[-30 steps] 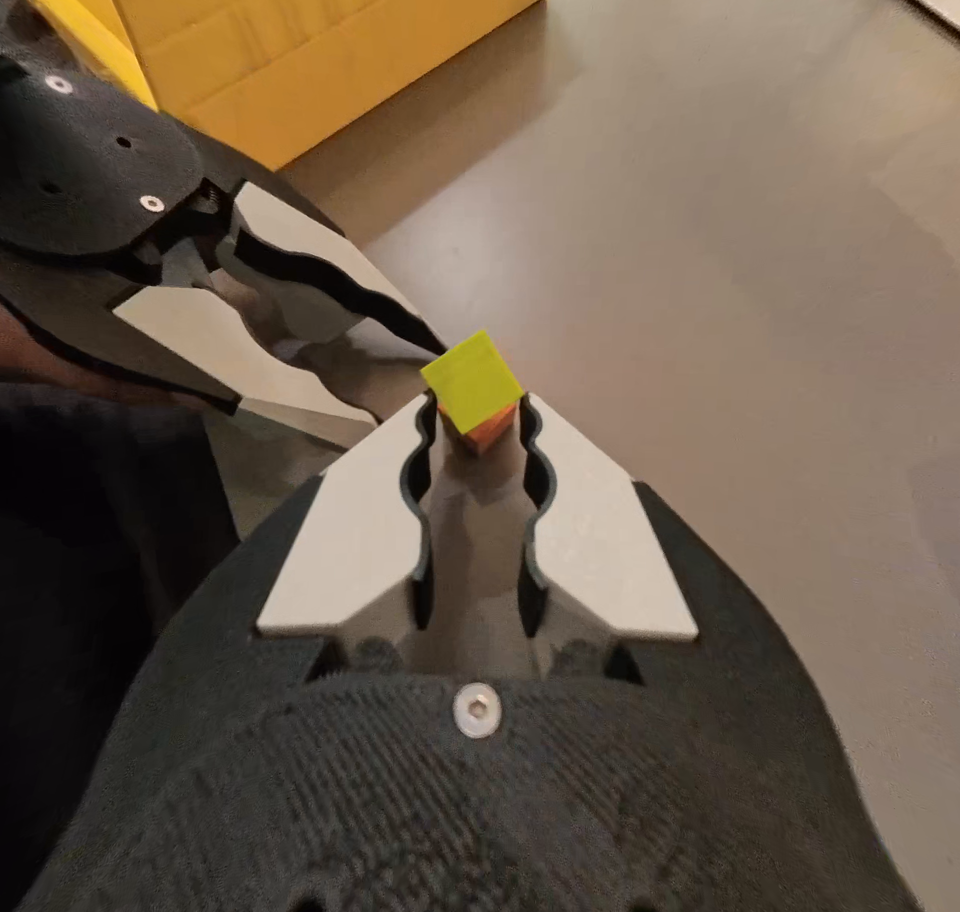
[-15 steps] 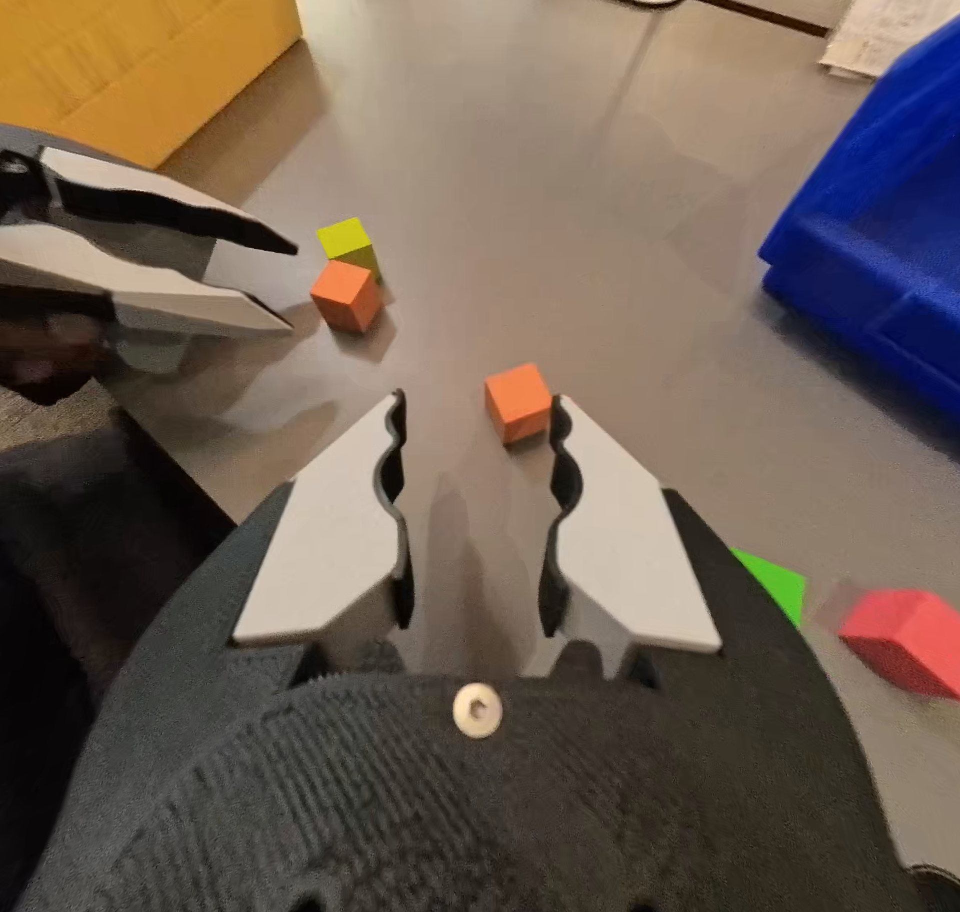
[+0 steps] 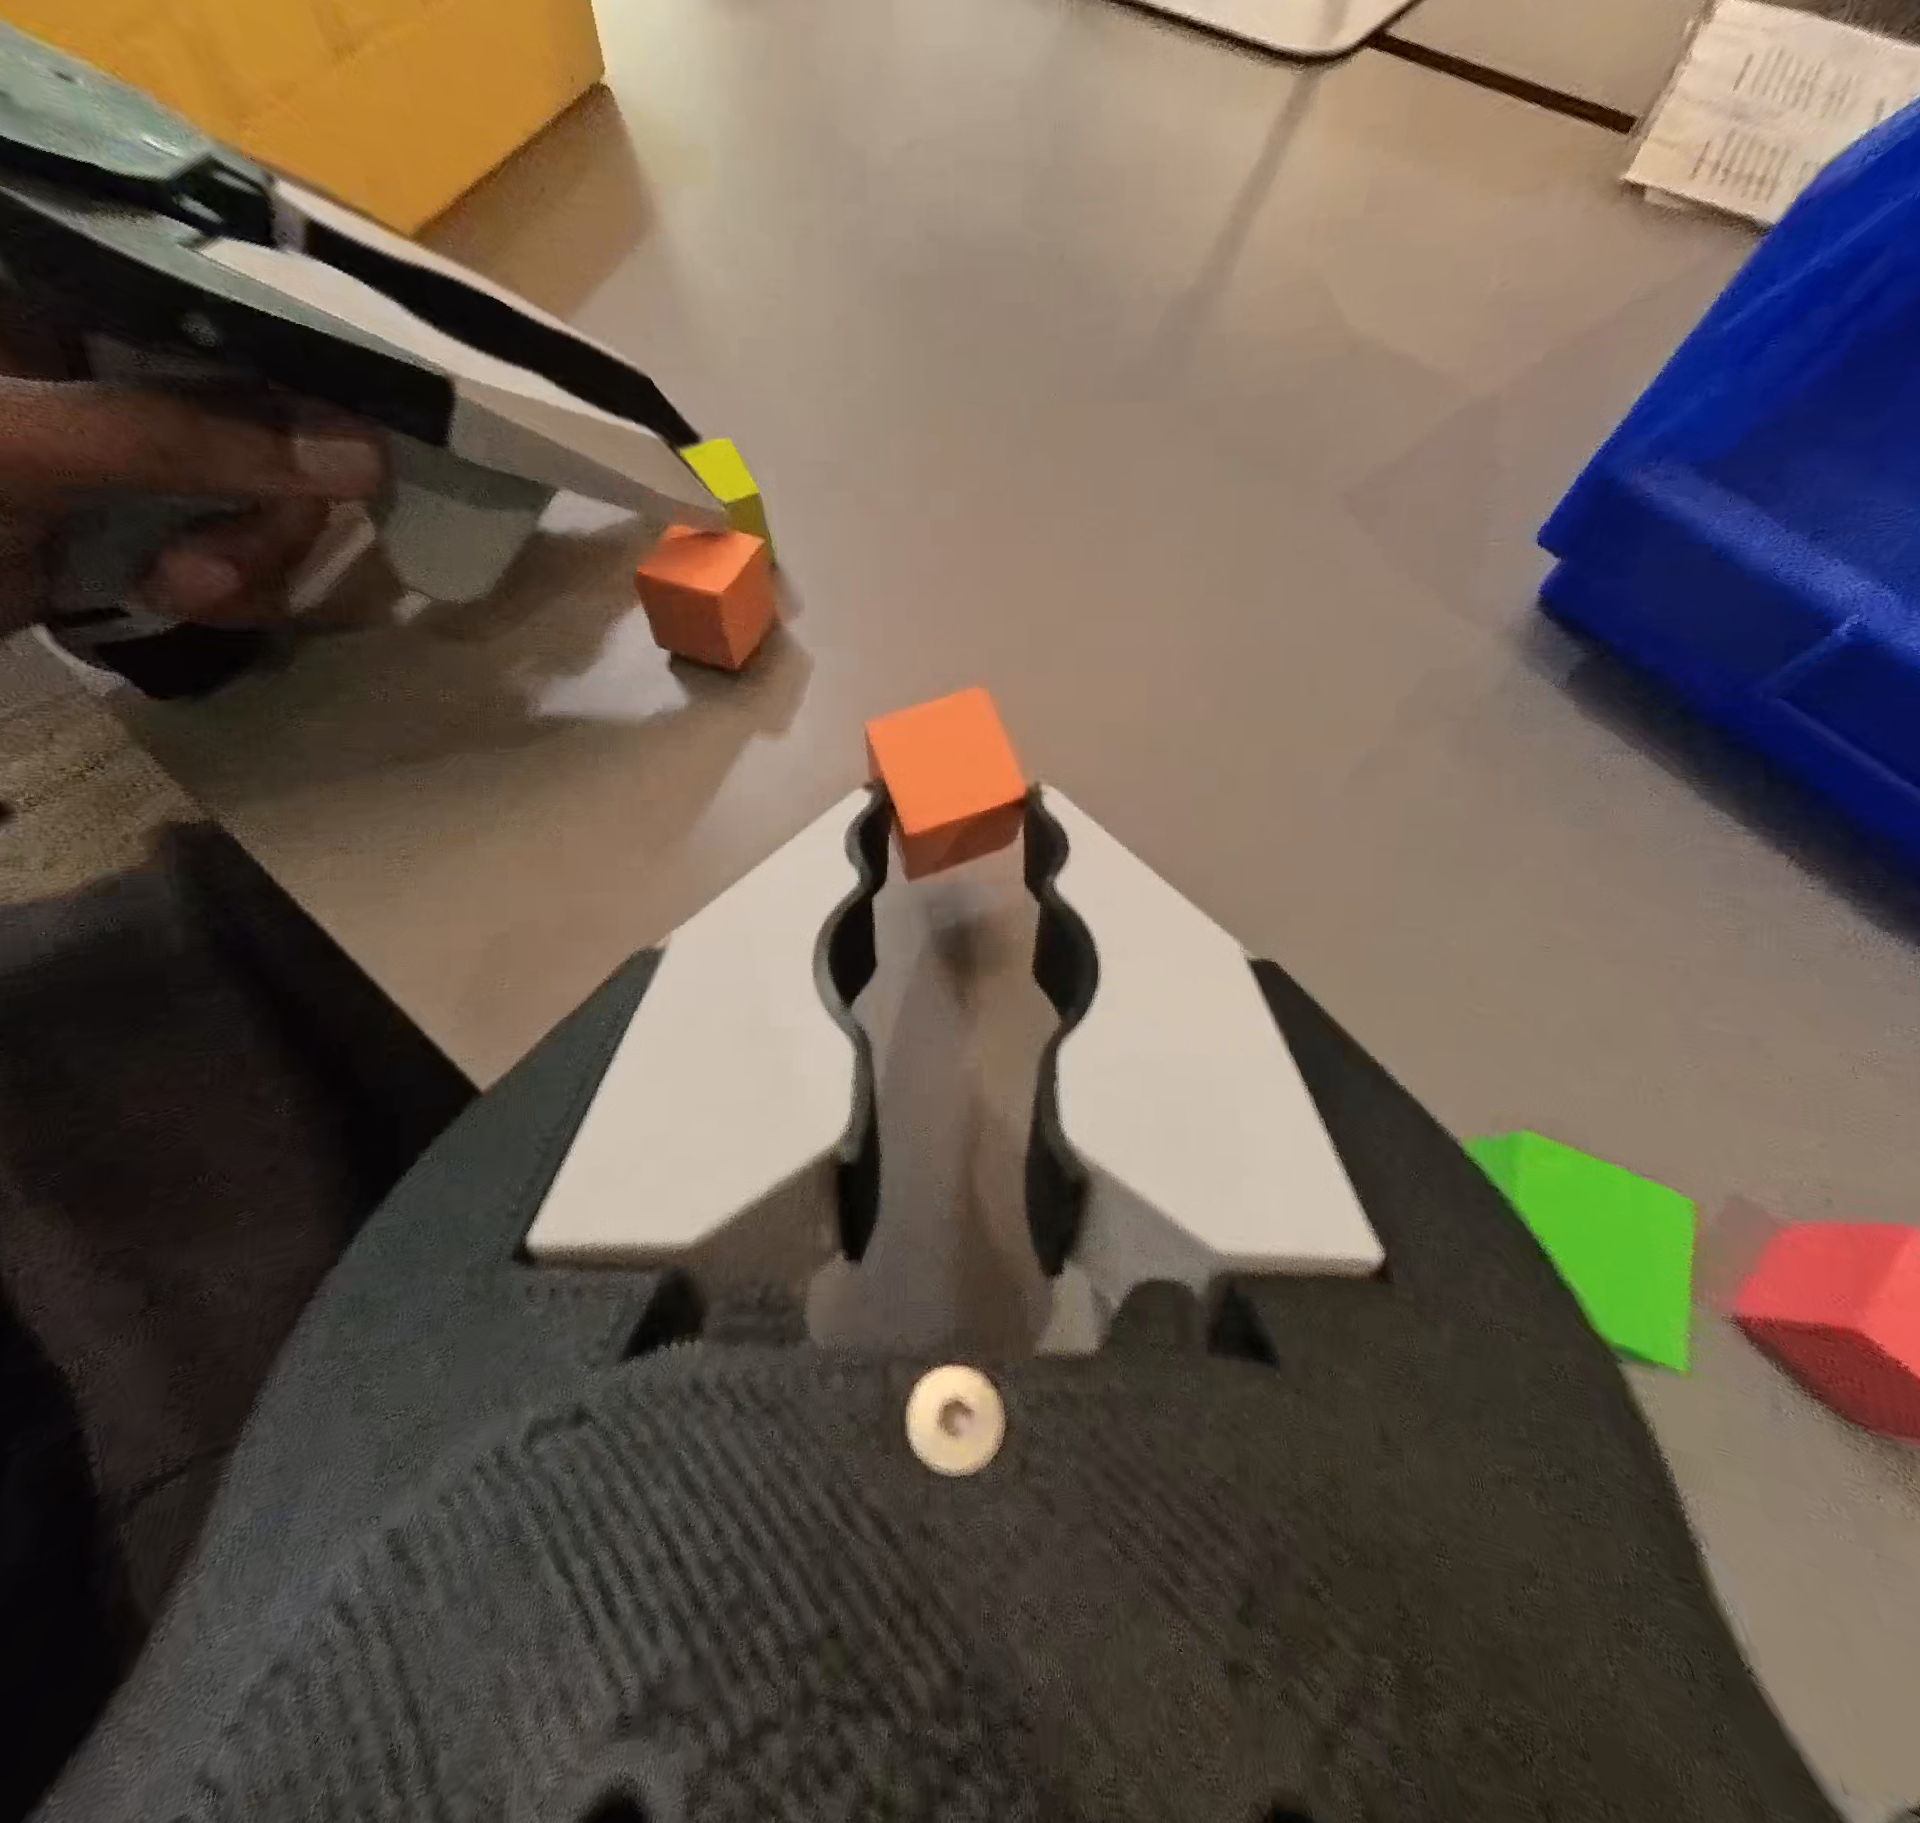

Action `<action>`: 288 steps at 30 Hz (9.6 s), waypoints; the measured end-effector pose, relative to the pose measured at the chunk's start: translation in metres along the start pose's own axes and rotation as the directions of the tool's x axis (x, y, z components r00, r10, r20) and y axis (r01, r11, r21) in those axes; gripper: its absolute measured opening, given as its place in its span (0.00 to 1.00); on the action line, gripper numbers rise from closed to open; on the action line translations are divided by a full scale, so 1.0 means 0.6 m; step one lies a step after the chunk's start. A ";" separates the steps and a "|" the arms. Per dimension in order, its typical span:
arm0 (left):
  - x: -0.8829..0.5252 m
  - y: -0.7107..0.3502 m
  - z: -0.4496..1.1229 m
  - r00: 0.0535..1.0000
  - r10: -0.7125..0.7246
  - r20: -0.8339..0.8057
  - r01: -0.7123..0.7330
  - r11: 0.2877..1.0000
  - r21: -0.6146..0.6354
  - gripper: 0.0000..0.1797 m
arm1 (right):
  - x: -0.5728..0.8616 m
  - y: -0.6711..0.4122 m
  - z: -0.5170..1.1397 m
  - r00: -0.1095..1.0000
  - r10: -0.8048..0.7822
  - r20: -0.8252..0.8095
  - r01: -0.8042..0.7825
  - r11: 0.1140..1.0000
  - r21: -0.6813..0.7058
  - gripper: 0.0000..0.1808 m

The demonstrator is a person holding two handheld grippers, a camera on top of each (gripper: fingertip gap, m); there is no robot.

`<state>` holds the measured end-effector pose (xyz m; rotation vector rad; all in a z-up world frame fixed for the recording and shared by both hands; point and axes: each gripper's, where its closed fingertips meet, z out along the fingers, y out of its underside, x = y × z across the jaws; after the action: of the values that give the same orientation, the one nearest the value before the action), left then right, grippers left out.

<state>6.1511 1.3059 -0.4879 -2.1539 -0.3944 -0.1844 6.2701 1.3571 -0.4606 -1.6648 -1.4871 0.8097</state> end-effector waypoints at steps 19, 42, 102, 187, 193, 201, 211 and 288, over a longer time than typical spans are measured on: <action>0.043 -0.030 -0.093 0.999 0.048 -0.002 -0.046 0.976 0.215 0.12 | -0.098 -0.072 0.090 0.975 -0.116 0.192 0.108 0.993 0.051 0.13; 0.101 -0.070 -0.072 0.988 0.140 -0.071 -0.129 0.981 0.144 0.28 | 0.118 0.019 -0.106 0.967 0.097 -0.234 -0.085 0.994 0.062 0.27; 0.392 -0.003 0.149 0.804 0.540 -0.249 -0.557 0.831 0.006 0.40 | 0.279 0.119 -0.108 0.919 0.306 -0.248 -0.315 0.949 0.003 0.15; 0.060 -0.051 -0.216 0.990 0.134 0.035 -0.139 0.962 0.234 0.21 | -0.045 -0.072 0.082 0.970 -0.104 0.220 0.109 0.994 -0.010 0.00; 0.061 -0.036 -0.204 0.994 0.110 -0.007 -0.106 0.970 0.220 0.21 | 0.036 0.013 0.011 0.998 -0.060 0.036 0.064 0.991 -0.119 0.00; 0.102 -0.022 -0.151 0.986 0.132 -0.103 -0.112 0.977 0.180 0.24 | 0.026 -0.026 -0.001 0.991 0.061 0.119 -0.066 0.997 0.031 0.17; 0.002 -0.061 -0.004 0.937 0.305 0.170 -0.310 0.951 0.004 0.44 | -0.007 -0.097 0.192 0.937 -0.083 0.339 0.089 0.996 -0.004 0.24; -0.008 -0.104 0.099 0.914 0.381 0.142 -0.373 0.925 -0.076 0.19 | 0.166 -0.052 0.174 0.999 0.032 0.022 -0.031 0.996 -0.080 0.21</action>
<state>6.1242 1.3867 -0.4755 -2.2521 -0.0535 0.1959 6.1780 1.4699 -0.4863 -1.7471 -1.5304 0.7982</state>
